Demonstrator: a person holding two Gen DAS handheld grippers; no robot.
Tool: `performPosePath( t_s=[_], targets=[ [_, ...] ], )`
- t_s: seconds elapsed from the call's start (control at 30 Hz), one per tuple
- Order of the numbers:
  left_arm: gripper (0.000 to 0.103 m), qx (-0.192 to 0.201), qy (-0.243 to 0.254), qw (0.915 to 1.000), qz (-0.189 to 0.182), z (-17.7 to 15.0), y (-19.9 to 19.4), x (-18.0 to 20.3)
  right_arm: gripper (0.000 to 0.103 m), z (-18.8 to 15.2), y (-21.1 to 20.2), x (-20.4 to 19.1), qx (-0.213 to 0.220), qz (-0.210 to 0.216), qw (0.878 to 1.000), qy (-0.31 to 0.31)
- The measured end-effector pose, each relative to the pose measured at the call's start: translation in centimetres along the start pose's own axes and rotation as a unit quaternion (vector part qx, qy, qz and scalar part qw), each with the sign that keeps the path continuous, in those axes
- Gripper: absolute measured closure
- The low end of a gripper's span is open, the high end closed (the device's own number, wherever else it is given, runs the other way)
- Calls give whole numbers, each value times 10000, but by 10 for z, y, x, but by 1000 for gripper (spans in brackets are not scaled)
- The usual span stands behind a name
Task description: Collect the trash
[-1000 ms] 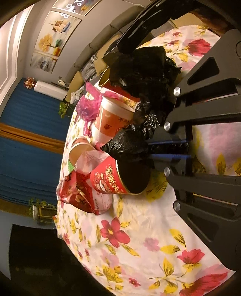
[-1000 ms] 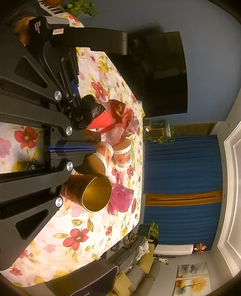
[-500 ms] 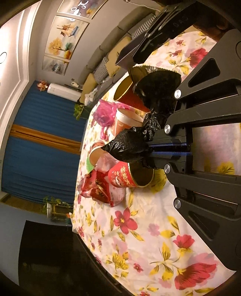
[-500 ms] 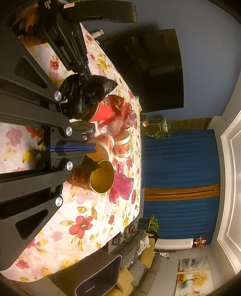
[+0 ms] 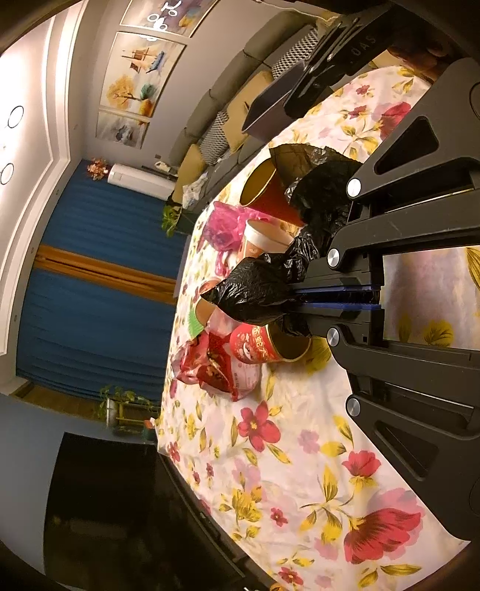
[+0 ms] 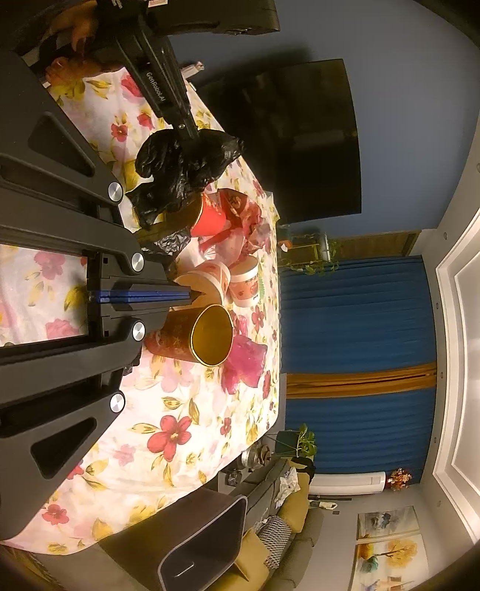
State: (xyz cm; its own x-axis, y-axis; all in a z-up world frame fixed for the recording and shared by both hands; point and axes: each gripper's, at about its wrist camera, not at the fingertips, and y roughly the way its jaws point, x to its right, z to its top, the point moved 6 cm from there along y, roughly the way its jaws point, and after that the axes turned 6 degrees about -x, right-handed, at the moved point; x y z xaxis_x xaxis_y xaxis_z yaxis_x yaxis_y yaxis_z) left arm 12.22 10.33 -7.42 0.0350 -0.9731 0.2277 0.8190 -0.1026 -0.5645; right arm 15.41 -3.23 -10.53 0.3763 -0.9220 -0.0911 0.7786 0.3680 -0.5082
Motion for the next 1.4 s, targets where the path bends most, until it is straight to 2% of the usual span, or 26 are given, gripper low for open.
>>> performPosePath(
  t_s=[0.17,0.23,0.27,0.4,0.5,0.6,0.7,0.87,0.93,1.0,1.03,1.07,1.13,1.2,1.4],
  targets=[
    [100,31,1,10000,12,-1,-4,-1,101,-4,9,0,-165,80,9998,-40],
    [100,40,-17,10000,34,-2,-5,-3,63,-9,13,-2,-268,155,9995,-12],
    [100,38,-29,10000,40,-2,-6,-4,33,-11,13,-3,-270,130,9995,-22],
    [100,29,-100,9999,101,-3,-6,-10,31,-13,12,-11,-165,-123,9994,-293],
    [100,39,-127,9998,122,-4,-7,-13,30,-15,22,-14,-334,-77,9990,-294],
    [100,42,-139,9998,150,-4,-8,-15,23,-19,37,-19,-538,-49,9979,-345],
    [100,23,-164,9997,164,-5,-7,-17,21,-20,53,-30,-677,-109,9960,-578],
    [100,-11,-157,9996,227,-6,-5,-20,22,-21,74,-33,-918,-113,9937,-641],
    [100,-33,-160,9996,244,-7,-4,-21,33,-22,79,-34,-974,-147,9926,-704],
    [100,-52,-165,9995,246,-7,-2,-22,57,-25,85,-33,-1121,-142,9910,-718],
    [100,-57,-166,9995,246,-7,-2,-23,65,-25,87,-33,-1159,-128,9907,-694],
    [100,-59,-164,9995,245,-7,-2,-23,80,-26,87,-31,-1197,-113,9905,-667],
    [100,-56,-164,9996,242,-7,-2,-23,86,-27,87,-28,-1231,-77,9905,-616],
    [100,-38,-137,9996,236,-7,-3,-22,98,-26,81,-26,-1121,-77,9919,-598],
    [100,32,6,9998,195,-4,-10,-6,99,-12,40,-19,-638,120,9968,-464]
  ],
)
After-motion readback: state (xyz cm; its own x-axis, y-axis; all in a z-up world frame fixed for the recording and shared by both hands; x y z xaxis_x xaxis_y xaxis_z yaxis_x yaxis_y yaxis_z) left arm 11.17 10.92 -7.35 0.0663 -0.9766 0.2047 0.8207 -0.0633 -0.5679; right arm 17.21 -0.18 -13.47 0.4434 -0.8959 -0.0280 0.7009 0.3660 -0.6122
